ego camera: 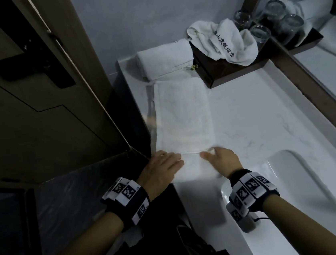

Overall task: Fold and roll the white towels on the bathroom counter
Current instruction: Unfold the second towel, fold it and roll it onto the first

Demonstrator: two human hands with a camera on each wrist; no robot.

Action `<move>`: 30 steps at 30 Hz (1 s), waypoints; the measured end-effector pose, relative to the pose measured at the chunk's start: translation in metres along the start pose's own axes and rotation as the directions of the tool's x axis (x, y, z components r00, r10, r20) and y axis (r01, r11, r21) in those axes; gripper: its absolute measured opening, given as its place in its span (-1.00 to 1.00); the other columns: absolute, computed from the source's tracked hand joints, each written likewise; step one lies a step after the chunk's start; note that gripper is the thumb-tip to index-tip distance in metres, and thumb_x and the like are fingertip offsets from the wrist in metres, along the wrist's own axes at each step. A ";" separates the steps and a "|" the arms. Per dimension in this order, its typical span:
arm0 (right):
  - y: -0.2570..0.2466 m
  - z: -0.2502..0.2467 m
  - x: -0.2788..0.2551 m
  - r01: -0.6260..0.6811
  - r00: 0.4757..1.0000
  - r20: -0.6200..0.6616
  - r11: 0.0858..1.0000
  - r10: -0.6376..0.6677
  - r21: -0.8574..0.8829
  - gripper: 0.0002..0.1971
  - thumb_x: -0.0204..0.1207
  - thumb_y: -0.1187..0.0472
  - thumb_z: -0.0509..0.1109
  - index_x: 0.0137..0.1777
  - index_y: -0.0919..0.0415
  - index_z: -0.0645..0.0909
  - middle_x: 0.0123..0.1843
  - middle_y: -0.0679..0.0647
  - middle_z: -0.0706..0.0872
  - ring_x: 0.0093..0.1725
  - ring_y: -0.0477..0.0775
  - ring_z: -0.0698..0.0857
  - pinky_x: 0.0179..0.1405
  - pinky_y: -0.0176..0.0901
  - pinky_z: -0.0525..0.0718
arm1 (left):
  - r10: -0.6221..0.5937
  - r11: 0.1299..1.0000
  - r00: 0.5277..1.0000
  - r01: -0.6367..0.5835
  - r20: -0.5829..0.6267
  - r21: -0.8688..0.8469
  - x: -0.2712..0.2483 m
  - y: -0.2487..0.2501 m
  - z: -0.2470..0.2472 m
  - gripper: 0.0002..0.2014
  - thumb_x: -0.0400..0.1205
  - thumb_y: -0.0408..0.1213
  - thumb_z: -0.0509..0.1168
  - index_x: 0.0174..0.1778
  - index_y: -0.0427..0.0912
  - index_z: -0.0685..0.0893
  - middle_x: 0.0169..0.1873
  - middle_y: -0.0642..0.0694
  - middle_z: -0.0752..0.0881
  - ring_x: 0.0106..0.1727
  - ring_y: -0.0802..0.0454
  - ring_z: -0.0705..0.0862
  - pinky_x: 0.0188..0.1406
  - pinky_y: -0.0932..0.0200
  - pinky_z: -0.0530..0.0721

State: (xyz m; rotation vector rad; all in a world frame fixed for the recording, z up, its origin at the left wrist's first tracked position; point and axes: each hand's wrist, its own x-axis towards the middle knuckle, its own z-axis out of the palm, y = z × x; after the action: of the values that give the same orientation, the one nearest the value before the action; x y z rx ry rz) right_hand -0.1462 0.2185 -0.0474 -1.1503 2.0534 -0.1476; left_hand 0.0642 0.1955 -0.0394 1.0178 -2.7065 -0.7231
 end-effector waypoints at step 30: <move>0.021 -0.036 0.005 0.306 0.928 0.128 0.912 -0.349 0.273 -0.60 0.26 0.12 0.60 0.01 -0.37 0.64 0.04 -0.29 0.74 0.08 -0.16 0.69 -0.08 -0.56 0.54 | -0.471 0.610 0.866 0.458 0.169 -0.647 0.009 -0.049 -0.023 -0.58 0.43 -0.22 0.49 0.21 -0.09 0.63 0.04 -0.02 0.73 0.09 0.06 0.66 0.14 0.30 0.62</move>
State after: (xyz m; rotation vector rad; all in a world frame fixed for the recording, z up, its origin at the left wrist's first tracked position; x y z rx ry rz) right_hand -0.1865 0.2176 -0.0340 -1.2921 1.6217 -0.4419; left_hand 0.0926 0.1486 -0.0441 1.4823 -1.8390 -1.6143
